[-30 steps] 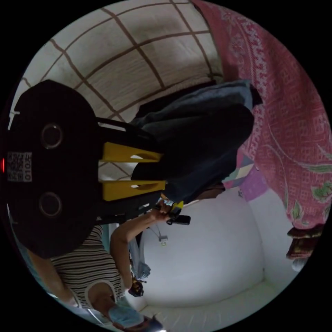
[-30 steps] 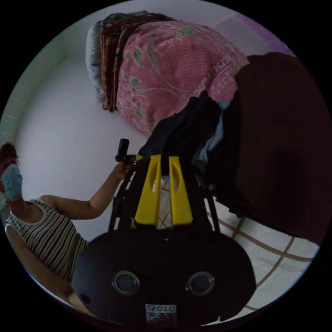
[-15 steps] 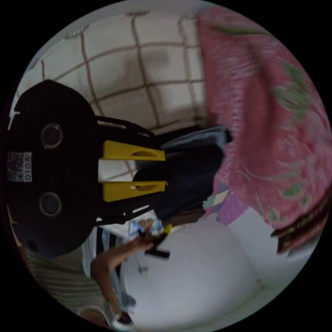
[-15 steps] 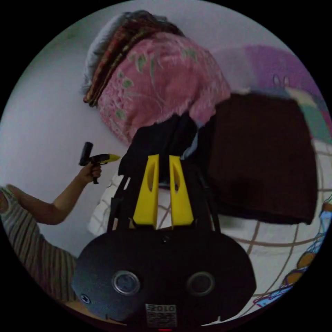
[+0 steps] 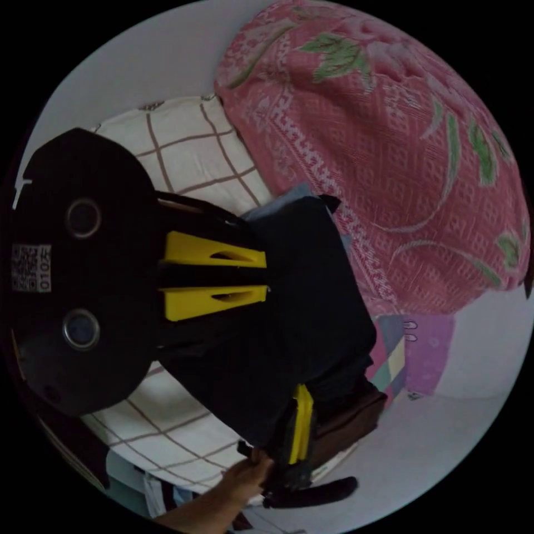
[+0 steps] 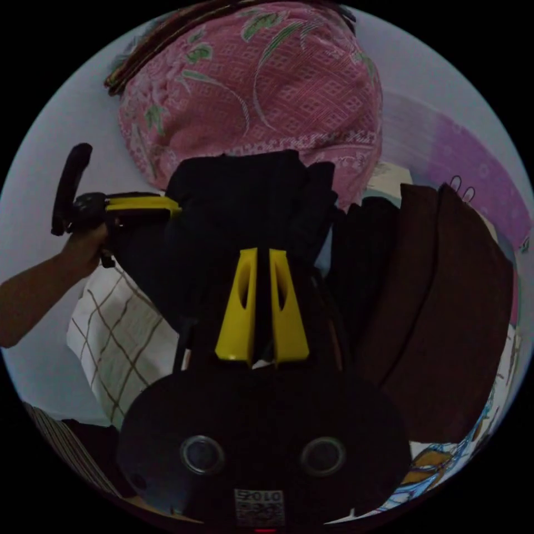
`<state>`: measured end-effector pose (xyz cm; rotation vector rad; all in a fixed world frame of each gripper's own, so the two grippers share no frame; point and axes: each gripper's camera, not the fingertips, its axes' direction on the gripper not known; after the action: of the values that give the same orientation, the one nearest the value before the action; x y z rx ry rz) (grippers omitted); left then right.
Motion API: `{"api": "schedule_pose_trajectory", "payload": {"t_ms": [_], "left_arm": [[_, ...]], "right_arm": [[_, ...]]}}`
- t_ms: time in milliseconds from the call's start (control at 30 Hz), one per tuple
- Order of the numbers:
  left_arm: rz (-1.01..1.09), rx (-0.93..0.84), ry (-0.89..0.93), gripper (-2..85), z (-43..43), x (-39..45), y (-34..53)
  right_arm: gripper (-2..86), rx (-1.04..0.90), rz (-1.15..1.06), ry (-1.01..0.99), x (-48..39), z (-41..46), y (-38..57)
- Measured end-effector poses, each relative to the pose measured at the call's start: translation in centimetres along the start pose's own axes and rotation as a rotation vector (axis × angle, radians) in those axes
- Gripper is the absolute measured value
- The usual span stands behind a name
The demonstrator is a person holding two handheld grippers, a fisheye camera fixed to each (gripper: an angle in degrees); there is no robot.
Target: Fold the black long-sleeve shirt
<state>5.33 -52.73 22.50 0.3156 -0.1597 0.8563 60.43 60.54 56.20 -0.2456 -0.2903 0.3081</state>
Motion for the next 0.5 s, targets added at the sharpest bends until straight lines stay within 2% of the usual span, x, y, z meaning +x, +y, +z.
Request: {"api": "schedule_pose_trajectory", "payload": {"t_ms": [167, 233, 300, 400, 500], "left_arm": [[-0.003, 0.016, 0.025, 3.8, -8.0, 2.0, 2.7], [-0.015, 0.114, 0.028, 2.5, -12.9, 2.5, 4.7], [-0.032, 0.214, 0.019, 1.5, -18.4, 3.3, 7.7], [-0.053, 0.315, 0.006, 0.6, -27.1, 6.0, 14.2], [-0.002, 0.356, 0.050, 0.1, -35.5, 10.7, 20.6]], "right_arm": [[5.5, 0.042, -0.016, -0.052, -3.2, -3.7, 6.6], [6.5, 0.187, -0.054, -0.027, -5.6, -8.5, 11.8], [7.1, 0.228, -0.084, -0.019, -7.8, -11.9, 16.9], [7.1, 0.193, -0.145, 0.074, -12.2, -15.9, 27.8], [6.8, 0.087, -0.107, 0.103, -16.2, -18.8, 40.4]]}}
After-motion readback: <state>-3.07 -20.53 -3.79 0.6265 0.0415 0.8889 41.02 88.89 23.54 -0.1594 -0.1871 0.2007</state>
